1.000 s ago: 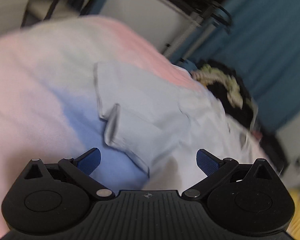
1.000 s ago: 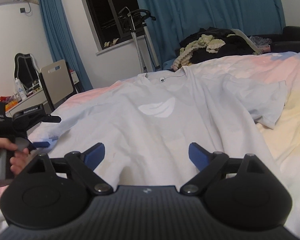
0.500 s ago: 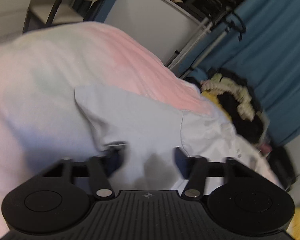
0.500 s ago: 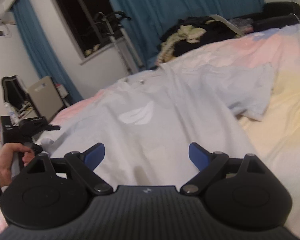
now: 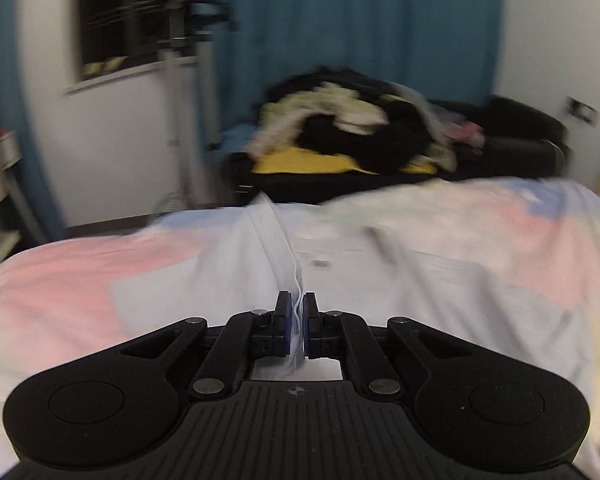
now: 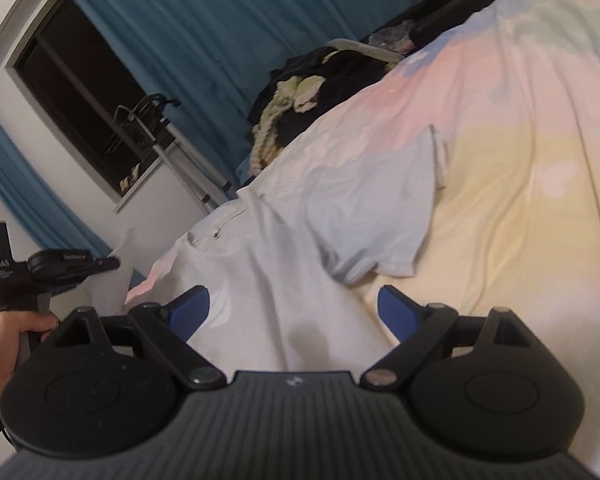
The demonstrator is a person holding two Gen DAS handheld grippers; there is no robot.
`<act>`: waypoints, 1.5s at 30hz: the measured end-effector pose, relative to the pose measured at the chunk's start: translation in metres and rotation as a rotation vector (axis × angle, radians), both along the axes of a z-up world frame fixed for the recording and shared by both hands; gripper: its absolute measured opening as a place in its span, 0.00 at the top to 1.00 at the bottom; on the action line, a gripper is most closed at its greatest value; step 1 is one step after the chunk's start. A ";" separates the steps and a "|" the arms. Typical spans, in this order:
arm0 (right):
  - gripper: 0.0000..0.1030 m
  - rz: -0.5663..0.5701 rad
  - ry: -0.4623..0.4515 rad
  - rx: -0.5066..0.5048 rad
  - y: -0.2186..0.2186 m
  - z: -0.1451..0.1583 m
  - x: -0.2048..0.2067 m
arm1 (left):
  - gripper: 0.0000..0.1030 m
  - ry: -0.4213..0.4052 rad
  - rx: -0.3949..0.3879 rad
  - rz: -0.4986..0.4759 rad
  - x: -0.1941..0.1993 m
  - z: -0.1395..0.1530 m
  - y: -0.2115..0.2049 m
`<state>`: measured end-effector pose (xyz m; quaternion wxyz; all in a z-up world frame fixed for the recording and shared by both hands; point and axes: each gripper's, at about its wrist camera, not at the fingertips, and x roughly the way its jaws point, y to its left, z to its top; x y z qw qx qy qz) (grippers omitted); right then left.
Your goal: Fold clothes
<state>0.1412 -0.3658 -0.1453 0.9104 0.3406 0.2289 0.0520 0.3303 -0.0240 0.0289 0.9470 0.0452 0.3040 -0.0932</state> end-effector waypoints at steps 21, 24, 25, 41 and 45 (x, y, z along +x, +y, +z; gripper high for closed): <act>0.11 0.162 -0.081 -0.184 0.040 0.012 -0.014 | 0.19 0.047 -0.102 0.020 -0.137 -0.016 0.040; 0.11 0.219 -0.121 -0.234 0.059 0.026 -0.031 | 0.16 0.040 -0.129 0.043 -0.174 -0.013 0.064; 0.11 0.247 -0.137 -0.258 0.066 0.030 -0.039 | 0.14 0.041 -0.131 0.047 -0.186 -0.014 0.072; 0.11 0.324 -0.153 -0.336 0.099 0.038 -0.090 | 0.10 0.100 -0.123 0.142 -0.262 -0.047 0.164; 0.11 0.310 -0.138 -0.329 0.095 0.034 -0.084 | 0.10 0.133 -0.158 0.129 -0.244 -0.059 0.177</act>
